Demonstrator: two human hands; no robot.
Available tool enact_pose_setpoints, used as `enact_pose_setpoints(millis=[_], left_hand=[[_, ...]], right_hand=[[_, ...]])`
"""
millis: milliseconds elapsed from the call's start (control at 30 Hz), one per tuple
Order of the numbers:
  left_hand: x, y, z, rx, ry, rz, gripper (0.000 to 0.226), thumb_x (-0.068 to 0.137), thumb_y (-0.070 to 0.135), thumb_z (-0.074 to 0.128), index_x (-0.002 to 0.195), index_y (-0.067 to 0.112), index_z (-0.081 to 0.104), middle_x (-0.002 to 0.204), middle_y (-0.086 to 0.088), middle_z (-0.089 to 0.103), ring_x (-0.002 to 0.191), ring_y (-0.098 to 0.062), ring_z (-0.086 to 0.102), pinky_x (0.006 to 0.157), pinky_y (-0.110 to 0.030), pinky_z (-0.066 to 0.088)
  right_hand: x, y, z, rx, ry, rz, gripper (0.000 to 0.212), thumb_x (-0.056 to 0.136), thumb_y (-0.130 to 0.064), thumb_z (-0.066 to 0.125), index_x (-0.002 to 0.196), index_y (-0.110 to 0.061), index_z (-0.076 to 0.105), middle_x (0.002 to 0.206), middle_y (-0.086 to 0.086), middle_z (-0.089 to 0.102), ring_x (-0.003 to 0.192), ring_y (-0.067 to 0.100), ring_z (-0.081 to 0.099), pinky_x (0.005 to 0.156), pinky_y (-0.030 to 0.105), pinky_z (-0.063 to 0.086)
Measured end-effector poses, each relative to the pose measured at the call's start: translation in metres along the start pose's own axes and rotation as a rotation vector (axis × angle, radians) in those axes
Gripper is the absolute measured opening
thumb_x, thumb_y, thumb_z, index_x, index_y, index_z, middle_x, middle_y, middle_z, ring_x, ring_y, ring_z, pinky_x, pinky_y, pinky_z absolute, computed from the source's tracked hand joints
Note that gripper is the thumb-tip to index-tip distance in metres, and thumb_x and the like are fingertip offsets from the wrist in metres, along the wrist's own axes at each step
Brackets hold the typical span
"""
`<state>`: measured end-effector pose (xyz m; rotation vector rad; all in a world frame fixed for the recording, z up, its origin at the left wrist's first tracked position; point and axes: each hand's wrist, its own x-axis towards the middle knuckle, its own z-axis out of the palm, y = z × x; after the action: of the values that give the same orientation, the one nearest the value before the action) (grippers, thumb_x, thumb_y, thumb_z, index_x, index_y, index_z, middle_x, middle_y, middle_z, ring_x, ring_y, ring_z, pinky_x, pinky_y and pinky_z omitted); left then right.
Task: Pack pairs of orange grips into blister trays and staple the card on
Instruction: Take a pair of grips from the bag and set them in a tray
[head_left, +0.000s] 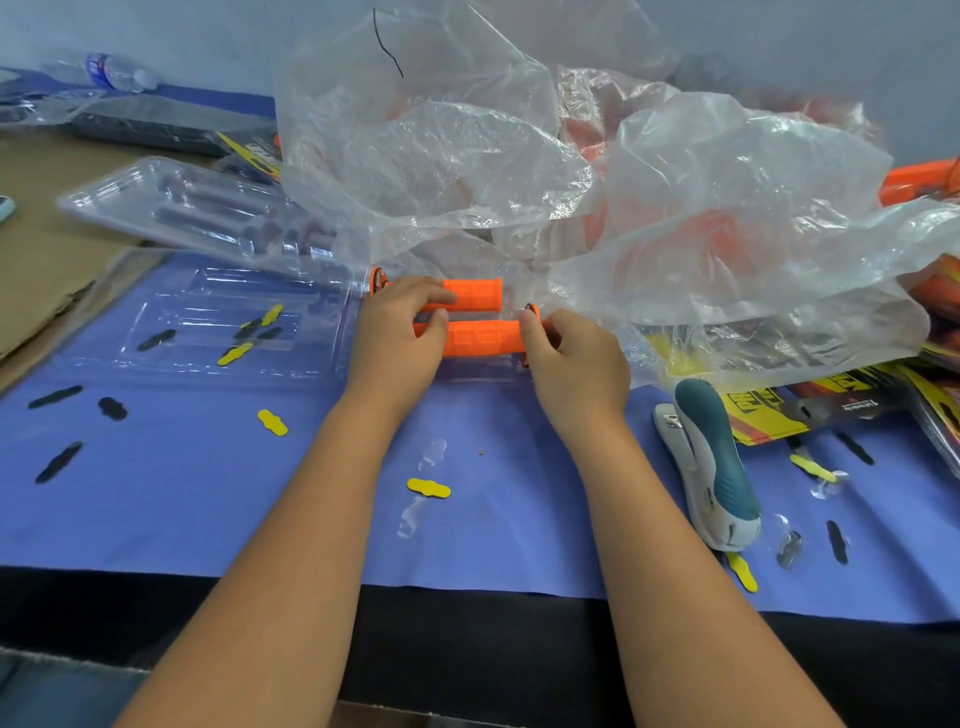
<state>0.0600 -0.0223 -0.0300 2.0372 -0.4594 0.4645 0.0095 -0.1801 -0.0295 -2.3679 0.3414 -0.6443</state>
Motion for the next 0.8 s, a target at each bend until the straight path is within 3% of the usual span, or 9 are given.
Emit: enact_pose_setpoints(millis=[133,233,367,500,600,800], left_hand=[[0.001,-0.002,-0.001,-0.09,-0.01,-0.063,0.024,0.09,-0.004,0.053,0.102,0.007,0.071,0.11,0.008,0.06,0.104,-0.006,0.053,0.082,-0.002,0.034],[0.002,-0.003,-0.001,-0.17,-0.004,-0.135,0.027,0.093,-0.001,0.049,0.102,0.012,0.07,0.11,0.008,0.062,0.102,-0.001,0.054,0.084,-0.002,0.035],[0.004,-0.003,-0.002,-0.362,0.028,-0.282,0.029,0.097,0.007,0.044,0.098,0.021,0.07,0.103,0.012,0.067,0.088,0.019,0.055,0.079,-0.001,0.037],[0.009,-0.003,-0.01,-0.681,0.122,-0.356,0.034,0.101,0.017,0.035,0.097,0.017,0.069,0.103,0.002,0.072,0.107,-0.006,0.064,0.093,-0.018,0.045],[0.01,-0.004,-0.017,-0.92,0.135,-0.402,0.051,0.107,0.031,0.016,0.102,0.014,0.064,0.099,-0.002,0.074,0.113,-0.016,0.064,0.092,-0.019,0.046],[0.011,-0.003,-0.017,-0.93,0.104,-0.416,0.06,0.106,0.037,0.008,0.104,0.013,0.063,0.095,0.001,0.075,0.115,-0.018,0.062,0.105,-0.028,0.038]], right_hand=[[0.001,-0.001,-0.003,0.104,-0.044,0.006,0.054,0.097,-0.048,0.048,0.064,-0.007,0.063,0.061,0.007,0.06,0.064,0.024,0.055,0.058,0.037,0.042],[0.002,-0.002,-0.002,0.076,-0.056,0.008,0.054,0.097,-0.047,0.048,0.066,-0.004,0.06,0.062,0.009,0.06,0.066,0.027,0.054,0.057,0.038,0.04],[0.003,-0.002,0.0,-0.029,-0.057,0.008,0.053,0.097,-0.047,0.046,0.065,-0.006,0.059,0.062,0.007,0.059,0.065,0.028,0.054,0.052,0.034,0.034],[0.001,-0.002,0.001,-0.141,-0.008,-0.055,0.052,0.1,-0.047,0.042,0.067,-0.01,0.059,0.065,0.001,0.055,0.064,0.025,0.049,0.048,0.03,0.024],[-0.001,-0.001,0.0,-0.16,0.065,-0.111,0.051,0.102,-0.043,0.043,0.067,-0.009,0.058,0.066,0.0,0.05,0.065,0.023,0.044,0.047,0.03,0.021],[0.0,-0.001,-0.002,-0.131,0.058,-0.054,0.049,0.101,-0.041,0.046,0.058,-0.019,0.038,0.058,-0.006,0.036,0.061,0.022,0.038,0.047,0.03,0.016]])
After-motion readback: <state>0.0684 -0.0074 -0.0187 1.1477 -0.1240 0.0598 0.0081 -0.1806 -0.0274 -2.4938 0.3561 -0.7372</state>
